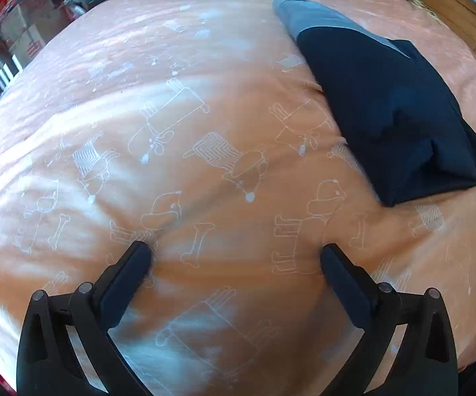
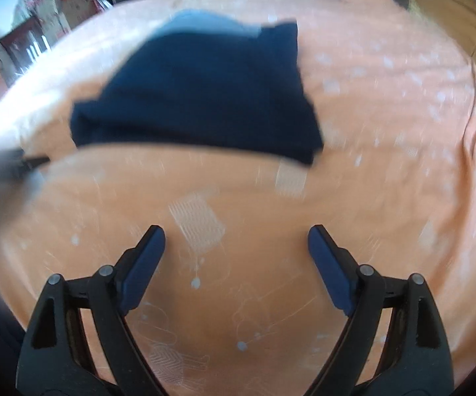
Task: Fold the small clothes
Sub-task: 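Open both grippers and lift them away from the folded navy shirt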
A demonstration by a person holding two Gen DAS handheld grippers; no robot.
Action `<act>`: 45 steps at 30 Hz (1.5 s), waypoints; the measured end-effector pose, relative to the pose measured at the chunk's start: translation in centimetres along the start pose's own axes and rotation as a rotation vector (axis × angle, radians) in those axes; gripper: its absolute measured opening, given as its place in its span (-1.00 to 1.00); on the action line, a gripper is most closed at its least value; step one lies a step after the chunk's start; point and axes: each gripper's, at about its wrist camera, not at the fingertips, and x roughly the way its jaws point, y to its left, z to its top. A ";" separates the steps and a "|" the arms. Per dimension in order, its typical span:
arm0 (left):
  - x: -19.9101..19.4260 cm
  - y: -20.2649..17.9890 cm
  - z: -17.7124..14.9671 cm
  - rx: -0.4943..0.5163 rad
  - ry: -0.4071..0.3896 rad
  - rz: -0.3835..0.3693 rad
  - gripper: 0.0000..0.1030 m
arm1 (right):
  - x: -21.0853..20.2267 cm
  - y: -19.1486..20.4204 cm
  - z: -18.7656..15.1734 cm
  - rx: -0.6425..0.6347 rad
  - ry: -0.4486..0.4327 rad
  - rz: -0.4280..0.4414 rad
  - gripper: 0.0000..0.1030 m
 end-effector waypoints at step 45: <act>0.3 0.2 -1.0 -0.015 -0.154 0.011 1.00 | 1.9 0.3 -2.4 0.055 -0.101 0.009 1.00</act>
